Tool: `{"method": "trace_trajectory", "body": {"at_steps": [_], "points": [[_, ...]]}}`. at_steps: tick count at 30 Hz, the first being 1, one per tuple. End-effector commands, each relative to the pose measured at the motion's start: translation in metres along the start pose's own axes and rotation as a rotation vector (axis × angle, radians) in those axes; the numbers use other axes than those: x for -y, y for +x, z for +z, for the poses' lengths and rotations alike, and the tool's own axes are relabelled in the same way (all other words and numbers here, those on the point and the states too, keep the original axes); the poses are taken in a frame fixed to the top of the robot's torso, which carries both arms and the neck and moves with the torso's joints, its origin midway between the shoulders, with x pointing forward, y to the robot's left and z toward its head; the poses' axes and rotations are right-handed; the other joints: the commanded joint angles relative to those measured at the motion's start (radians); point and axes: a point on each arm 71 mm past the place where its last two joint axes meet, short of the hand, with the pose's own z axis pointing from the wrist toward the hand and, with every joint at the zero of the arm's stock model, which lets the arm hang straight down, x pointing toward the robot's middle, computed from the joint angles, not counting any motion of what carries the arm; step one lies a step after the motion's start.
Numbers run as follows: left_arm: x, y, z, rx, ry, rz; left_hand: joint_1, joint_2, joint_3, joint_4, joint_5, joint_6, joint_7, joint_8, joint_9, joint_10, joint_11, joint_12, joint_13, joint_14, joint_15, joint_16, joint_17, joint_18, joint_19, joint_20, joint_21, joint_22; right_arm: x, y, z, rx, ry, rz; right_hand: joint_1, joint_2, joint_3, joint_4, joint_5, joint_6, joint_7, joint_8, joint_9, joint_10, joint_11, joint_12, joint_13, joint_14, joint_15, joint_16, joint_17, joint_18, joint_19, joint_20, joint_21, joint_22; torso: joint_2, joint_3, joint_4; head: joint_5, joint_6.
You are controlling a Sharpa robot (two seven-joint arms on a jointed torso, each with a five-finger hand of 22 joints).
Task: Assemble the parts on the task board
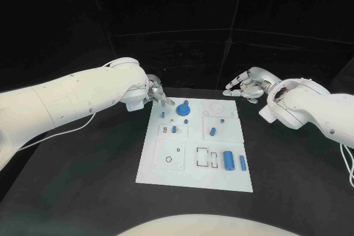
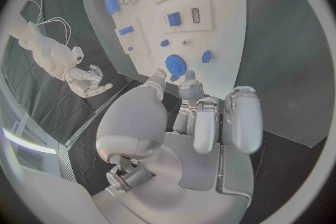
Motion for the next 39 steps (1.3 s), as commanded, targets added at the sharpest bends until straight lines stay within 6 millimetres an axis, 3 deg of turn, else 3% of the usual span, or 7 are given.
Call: {"method": "trace_trajectory", "body": {"at_steps": [1, 11, 27, 39], "points": [[-0.001, -0.002, 0.005, -0.058, -0.013, 0.054, 0.012, 0.000, -0.008, 0.000, -0.005, 0.012, 0.001, -0.003, -0.005, 0.011, -0.002, 0.011, 0.010, 0.106, 0.005, 0.003, 0.263, 0.008, 0.018, 0.006, -0.004, 0.024, -0.002, 0.000, 0.001, -0.005, -0.011, -0.003, -0.001, 0.007, -0.005, 0.002, 0.006, -0.006, -0.001, 0.003, -0.001, -0.007, 0.000, -0.005, 0.009, 0.043, -0.005, -0.006, 0.000, 0.015, -0.007, 0.002, -0.006, -0.001, 0.001, -0.0005, -0.0011, 0.003, 0.001], [-0.008, -0.005, 0.027, -0.041, -0.088, 0.104, 0.021, 0.007, -0.025, 0.002, -0.005, 0.029, -0.003, 0.002, -0.012, 0.015, -0.005, 0.023, 0.018, 0.106, 0.003, 0.003, 0.263, 0.007, 0.019, 0.005, -0.001, 0.030, -0.003, 0.001, 0.002, -0.012, -0.012, -0.003, 0.001, 0.009, -0.006, 0.002, 0.009, -0.007, -0.001, 0.003, -0.001, -0.007, 0.000, -0.005, 0.009, 0.044, -0.005, -0.006, 0.000, 0.015, -0.007, 0.002, -0.007, -0.001, 0.001, -0.0001, -0.0026, 0.012, 0.002], [-0.011, 0.003, 0.042, -0.073, -0.109, 0.112, -0.012, 0.000, -0.106, 0.047, -0.007, 0.050, -0.013, 0.014, -0.014, 0.028, -0.014, 0.051, 0.041, 0.106, -0.005, 0.003, 0.263, 0.003, 0.025, -0.003, 0.012, 0.048, -0.005, 0.003, 0.003, -0.021, -0.011, -0.004, 0.003, 0.011, -0.006, 0.003, 0.011, -0.007, -0.001, 0.004, -0.001, -0.008, 0.000, -0.005, 0.009, 0.044, -0.005, -0.006, 0.000, 0.015, -0.007, 0.002, -0.008, -0.002, 0.000, -0.0001, -0.0016, 0.016, 0.002], [-0.009, 0.011, 0.047, -0.102, -0.130, 0.134, 0.050, 0.033, -0.112, 0.030, -0.006, 0.058, -0.017, 0.021, -0.013, 0.029, -0.017, 0.057, 0.044, 0.106, -0.008, 0.003, 0.263, 0.002, 0.027, -0.006, 0.015, 0.053, -0.006, 0.005, 0.004, -0.026, -0.013, -0.004, 0.003, 0.012, -0.007, 0.003, 0.013, -0.008, -0.001, 0.004, -0.001, -0.008, 0.000, -0.005, 0.008, 0.044, -0.005, -0.007, 0.000, 0.015, -0.007, 0.002, -0.009, -0.004, 0.000, 0.0000, -0.0012, 0.022, 0.000]]}}
